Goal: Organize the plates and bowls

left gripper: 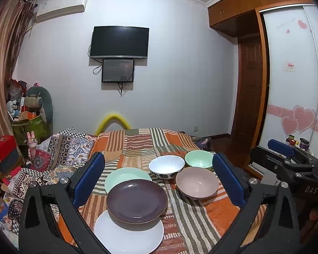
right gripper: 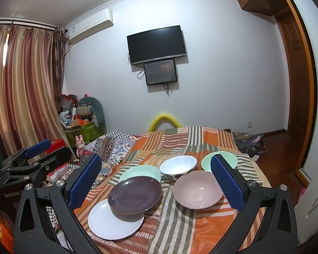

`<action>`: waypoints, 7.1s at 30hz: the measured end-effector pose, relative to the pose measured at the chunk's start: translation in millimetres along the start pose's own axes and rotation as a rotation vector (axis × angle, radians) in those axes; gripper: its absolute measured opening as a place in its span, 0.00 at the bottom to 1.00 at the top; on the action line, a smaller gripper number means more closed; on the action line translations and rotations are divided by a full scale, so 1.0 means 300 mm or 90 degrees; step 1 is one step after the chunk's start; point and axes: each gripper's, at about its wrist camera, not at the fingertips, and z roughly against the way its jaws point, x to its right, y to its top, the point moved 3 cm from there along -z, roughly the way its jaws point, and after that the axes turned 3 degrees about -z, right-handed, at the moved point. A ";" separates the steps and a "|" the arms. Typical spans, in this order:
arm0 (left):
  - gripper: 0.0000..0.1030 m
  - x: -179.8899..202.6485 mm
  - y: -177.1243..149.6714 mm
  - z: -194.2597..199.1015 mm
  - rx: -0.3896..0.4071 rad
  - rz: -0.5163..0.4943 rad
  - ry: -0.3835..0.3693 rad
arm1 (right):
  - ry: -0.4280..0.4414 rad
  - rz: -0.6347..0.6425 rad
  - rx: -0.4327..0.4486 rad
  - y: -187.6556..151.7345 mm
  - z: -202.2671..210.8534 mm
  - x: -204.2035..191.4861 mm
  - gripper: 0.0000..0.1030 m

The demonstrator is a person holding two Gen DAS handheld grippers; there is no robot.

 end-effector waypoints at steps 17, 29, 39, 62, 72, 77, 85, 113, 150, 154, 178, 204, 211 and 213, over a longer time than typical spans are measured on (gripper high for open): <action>1.00 -0.007 -0.008 -0.005 -0.004 -0.001 -0.005 | 0.000 0.000 -0.003 0.002 -0.004 -0.002 1.00; 1.00 -0.007 -0.009 -0.008 -0.007 0.002 -0.006 | 0.002 -0.001 -0.007 -0.001 -0.013 -0.002 1.00; 1.00 -0.019 -0.004 -0.028 -0.013 0.008 -0.010 | 0.004 -0.002 -0.011 -0.009 -0.025 0.002 1.00; 0.86 -0.321 -0.242 -0.351 -0.203 0.067 0.030 | 0.019 -0.050 -0.185 -0.239 -0.316 0.008 0.79; 0.66 -0.506 -0.432 -0.575 -0.319 0.074 0.045 | 0.016 -0.043 -0.292 -0.363 -0.481 0.008 0.57; 0.56 -0.527 -0.507 -0.644 -0.361 0.068 0.030 | 0.025 -0.064 -0.328 -0.395 -0.557 0.016 0.48; 0.38 -0.567 -0.600 -0.764 -0.410 0.096 -0.011 | 0.014 -0.066 -0.375 -0.461 -0.666 0.019 0.39; 0.20 -0.561 -0.647 -0.821 -0.442 0.149 -0.047 | 0.015 -0.068 -0.402 -0.471 -0.736 0.026 0.24; 0.20 -0.248 -0.523 -0.439 -0.417 0.094 -0.085 | -0.015 -0.056 -0.348 -0.425 -0.403 0.106 0.24; 0.20 -0.190 -0.548 -0.440 -0.433 0.083 -0.098 | -0.029 -0.068 -0.359 -0.457 -0.378 0.147 0.24; 0.20 0.048 -0.656 -0.605 -0.512 0.031 -0.154 | -0.108 -0.144 -0.402 -0.574 -0.284 0.373 0.24; 0.21 0.039 -0.560 -0.531 -0.450 -0.007 -0.134 | -0.122 -0.125 -0.379 -0.496 -0.239 0.372 0.28; 0.42 -0.082 -0.517 -0.441 -0.409 0.010 -0.075 | -0.102 -0.096 -0.340 -0.408 -0.225 0.285 0.41; 0.50 -0.122 -0.508 -0.416 -0.396 0.014 -0.052 | -0.088 -0.084 -0.333 -0.388 -0.236 0.247 0.43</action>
